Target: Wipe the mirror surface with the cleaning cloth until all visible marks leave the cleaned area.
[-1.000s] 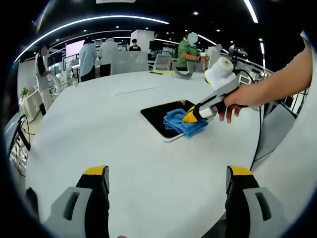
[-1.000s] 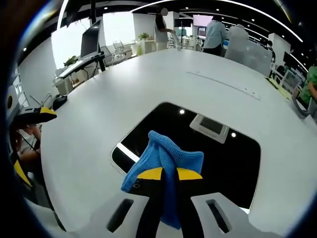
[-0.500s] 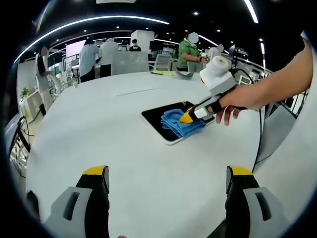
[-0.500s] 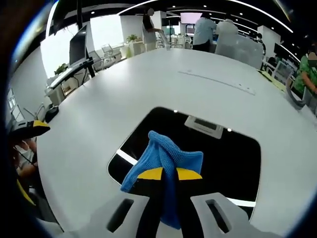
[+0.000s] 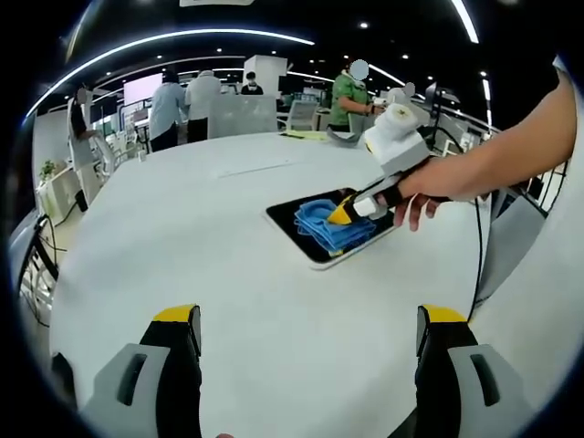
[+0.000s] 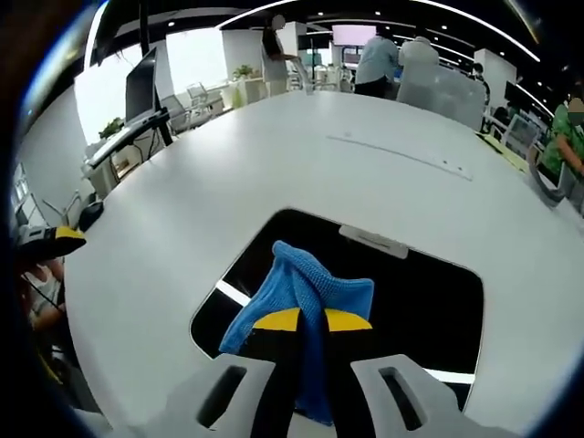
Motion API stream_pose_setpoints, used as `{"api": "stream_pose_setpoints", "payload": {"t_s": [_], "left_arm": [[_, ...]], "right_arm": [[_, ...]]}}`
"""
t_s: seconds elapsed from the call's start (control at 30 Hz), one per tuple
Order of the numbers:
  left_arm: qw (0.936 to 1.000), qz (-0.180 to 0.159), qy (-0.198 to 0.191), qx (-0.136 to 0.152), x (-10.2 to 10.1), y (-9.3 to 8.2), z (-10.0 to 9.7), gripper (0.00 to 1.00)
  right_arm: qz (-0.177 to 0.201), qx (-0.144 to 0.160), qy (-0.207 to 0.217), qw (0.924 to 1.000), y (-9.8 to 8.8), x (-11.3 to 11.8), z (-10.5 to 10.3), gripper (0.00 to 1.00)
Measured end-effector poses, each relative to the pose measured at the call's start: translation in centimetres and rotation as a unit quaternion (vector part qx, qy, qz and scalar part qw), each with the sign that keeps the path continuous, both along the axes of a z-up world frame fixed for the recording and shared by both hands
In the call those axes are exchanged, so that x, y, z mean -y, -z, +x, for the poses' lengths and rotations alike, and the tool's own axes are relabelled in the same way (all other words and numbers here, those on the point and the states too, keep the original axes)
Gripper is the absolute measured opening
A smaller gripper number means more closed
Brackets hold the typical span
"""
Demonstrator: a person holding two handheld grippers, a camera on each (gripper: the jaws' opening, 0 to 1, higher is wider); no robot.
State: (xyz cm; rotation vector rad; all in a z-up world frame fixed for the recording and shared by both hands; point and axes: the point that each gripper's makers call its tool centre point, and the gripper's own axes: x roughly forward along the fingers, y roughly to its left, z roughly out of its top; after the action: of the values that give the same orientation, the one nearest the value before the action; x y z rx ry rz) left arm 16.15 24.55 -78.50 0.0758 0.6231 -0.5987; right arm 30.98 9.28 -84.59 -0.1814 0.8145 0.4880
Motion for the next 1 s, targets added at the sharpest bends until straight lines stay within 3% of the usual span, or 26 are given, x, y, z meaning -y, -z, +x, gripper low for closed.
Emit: {"api": "stream_pose_setpoints", "payload": {"t_s": [1.0], "left_arm": [[1.0000, 0.001, -0.008, -0.003, -0.7, 0.3, 0.6, 0.99]], "right_arm": [[0.002, 0.009, 0.004, 0.9999, 0.0, -0.4, 2.7, 0.04]]}}
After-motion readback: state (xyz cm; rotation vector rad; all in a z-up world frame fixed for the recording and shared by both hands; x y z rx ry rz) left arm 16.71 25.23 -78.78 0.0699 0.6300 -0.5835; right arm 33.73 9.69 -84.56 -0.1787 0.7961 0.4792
